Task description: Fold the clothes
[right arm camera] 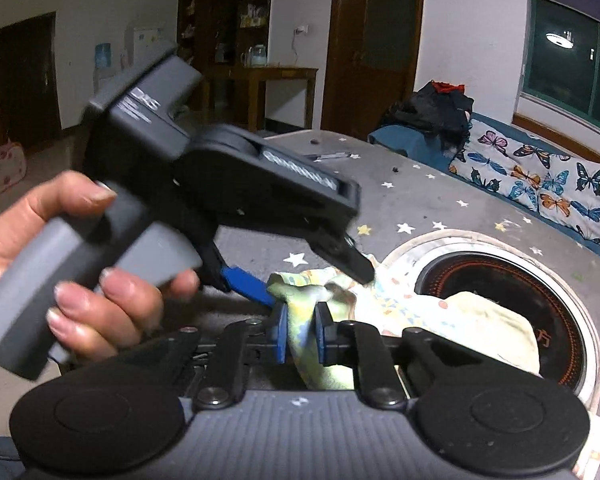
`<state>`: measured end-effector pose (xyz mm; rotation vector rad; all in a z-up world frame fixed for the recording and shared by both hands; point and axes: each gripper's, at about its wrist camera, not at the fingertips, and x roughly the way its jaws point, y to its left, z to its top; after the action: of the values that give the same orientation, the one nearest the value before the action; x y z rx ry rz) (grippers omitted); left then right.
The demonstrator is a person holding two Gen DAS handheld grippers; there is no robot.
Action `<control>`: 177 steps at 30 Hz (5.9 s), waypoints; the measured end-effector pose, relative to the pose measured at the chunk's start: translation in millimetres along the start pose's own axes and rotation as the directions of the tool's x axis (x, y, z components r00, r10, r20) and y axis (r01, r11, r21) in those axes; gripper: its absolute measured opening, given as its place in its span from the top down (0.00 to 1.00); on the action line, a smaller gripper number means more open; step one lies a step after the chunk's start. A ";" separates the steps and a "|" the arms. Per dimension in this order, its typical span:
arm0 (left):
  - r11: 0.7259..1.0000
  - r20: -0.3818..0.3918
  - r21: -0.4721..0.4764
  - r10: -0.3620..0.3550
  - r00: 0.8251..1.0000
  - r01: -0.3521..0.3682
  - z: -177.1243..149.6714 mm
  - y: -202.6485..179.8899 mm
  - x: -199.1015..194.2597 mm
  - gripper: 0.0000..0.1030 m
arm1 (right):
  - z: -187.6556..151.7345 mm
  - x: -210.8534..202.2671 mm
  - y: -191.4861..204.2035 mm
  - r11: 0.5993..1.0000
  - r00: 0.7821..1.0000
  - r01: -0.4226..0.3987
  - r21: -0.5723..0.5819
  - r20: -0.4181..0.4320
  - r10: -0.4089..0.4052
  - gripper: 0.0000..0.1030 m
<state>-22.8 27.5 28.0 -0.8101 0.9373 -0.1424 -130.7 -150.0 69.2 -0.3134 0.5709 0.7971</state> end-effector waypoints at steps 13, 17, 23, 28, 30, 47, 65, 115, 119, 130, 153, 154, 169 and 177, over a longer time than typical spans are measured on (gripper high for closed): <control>1.000 -0.029 -0.019 0.012 1.000 -0.012 -4.2 7.1 13.5 0.85 | -13.0 -14.9 -4.6 1.000 1.000 -0.003 0.031 0.016 0.003 0.78; 1.000 -0.022 0.004 0.022 1.000 -0.022 -5.6 6.1 13.2 0.86 | -23.9 -30.9 -28.3 0.993 0.997 0.078 0.084 0.013 -0.079 0.78; 0.998 -0.008 0.049 0.041 0.999 -0.041 -7.7 0.6 13.7 0.86 | -55.1 -46.1 -83.2 0.938 0.960 0.279 0.207 -0.067 -0.271 0.75; 0.995 0.002 0.082 0.056 0.998 -0.056 -9.2 -3.5 14.5 0.86 | -90.0 -55.0 -139.6 0.834 0.906 0.422 0.355 -0.139 -0.399 0.69; 0.994 0.006 0.094 0.061 0.998 -0.062 -9.7 -5.1 14.8 0.86 | -101.7 -59.4 -154.9 0.796 0.892 0.450 0.405 -0.154 -0.426 0.59; 0.981 0.026 0.171 0.089 0.996 -0.092 -11.5 -14.4 16.9 0.88 | -115.1 -51.7 -185.0 0.713 0.912 0.379 0.590 -0.110 -0.394 0.89; 0.900 -0.063 0.426 -0.068 0.996 0.088 -34.1 -150.9 63.6 0.92 | -107.3 -146.0 -215.6 0.620 0.810 0.476 0.624 -0.037 -0.585 0.93; 0.726 -0.214 0.678 0.042 0.976 0.118 -102.8 -273.9 226.4 0.76 | -166.7 -145.3 -315.5 0.541 0.790 0.559 0.628 -0.205 -0.577 0.72; 0.709 -0.207 0.691 0.010 0.978 0.139 -108.2 -268.7 202.5 0.76 | -158.9 -145.7 -287.6 0.599 0.813 0.535 0.596 -0.170 -0.557 0.66; 0.631 -0.179 0.761 -0.017 0.984 0.150 -146.8 -235.8 139.9 0.76 | -160.0 -143.0 -210.5 0.685 0.830 0.536 0.493 -0.160 -0.534 0.60; 0.583 -0.164 0.803 0.013 0.986 0.126 -171.0 -220.5 140.2 0.74 | -173.4 -160.3 -191.8 0.622 0.792 0.577 0.530 -0.177 -0.584 0.56; 0.580 -0.163 0.805 0.013 0.987 0.125 -171.5 -220.4 140.3 0.74 | -173.7 -159.9 -192.1 0.620 0.790 0.580 0.528 -0.179 -0.586 0.56; 0.610 -0.153 0.784 0.013 0.988 0.113 -162.0 -218.4 118.3 0.60 | -174.0 -162.6 -189.2 0.617 0.796 0.575 0.538 -0.191 -0.575 0.55; 0.627 -0.125 0.776 0.046 0.991 0.068 -157.2 -206.6 107.5 0.44 | -163.1 -153.5 -170.5 0.662 0.813 0.559 0.498 -0.172 -0.556 0.47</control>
<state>-31.2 -252.9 44.7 0.0232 0.8750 -0.5858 -148.4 -429.1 37.2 0.0357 0.6301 0.0122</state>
